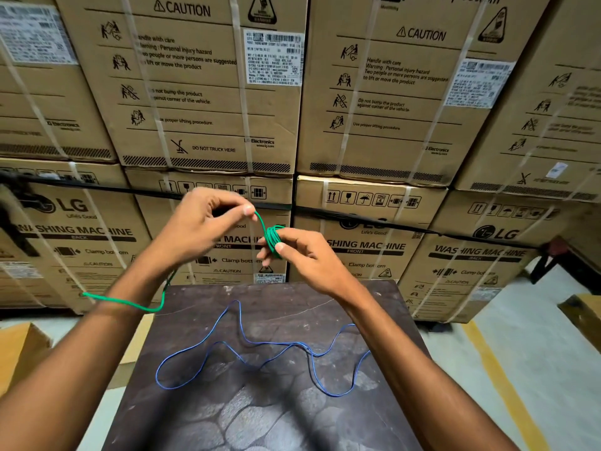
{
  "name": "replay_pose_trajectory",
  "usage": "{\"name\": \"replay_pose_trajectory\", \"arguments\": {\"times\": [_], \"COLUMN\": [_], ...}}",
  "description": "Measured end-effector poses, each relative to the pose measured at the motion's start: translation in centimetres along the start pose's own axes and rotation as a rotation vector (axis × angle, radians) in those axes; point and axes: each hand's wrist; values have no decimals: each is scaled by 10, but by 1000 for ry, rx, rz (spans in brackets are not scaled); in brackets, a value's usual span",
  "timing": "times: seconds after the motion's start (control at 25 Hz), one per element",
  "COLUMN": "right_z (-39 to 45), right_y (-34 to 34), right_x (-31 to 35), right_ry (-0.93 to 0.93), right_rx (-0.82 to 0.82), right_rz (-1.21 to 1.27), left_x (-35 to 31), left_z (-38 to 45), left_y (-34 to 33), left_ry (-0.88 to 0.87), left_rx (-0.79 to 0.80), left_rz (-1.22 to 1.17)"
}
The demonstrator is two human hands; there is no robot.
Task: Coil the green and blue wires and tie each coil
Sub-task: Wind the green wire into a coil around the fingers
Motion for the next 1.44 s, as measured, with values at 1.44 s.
{"name": "replay_pose_trajectory", "arguments": {"times": [1.44], "right_z": [-12], "right_y": [7], "right_x": [13], "right_ry": [-40], "right_rx": [76], "right_rz": [-68], "left_x": [-9], "left_z": [-1], "left_y": [7], "left_ry": [-176], "left_rx": [12], "left_rz": [268]}}
Point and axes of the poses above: each hand's wrist, its own z-axis towards the middle knuckle, its own y-axis out of the back of the hand, x = y × z, and after that the axes turned 4 degrees about y, right-handed
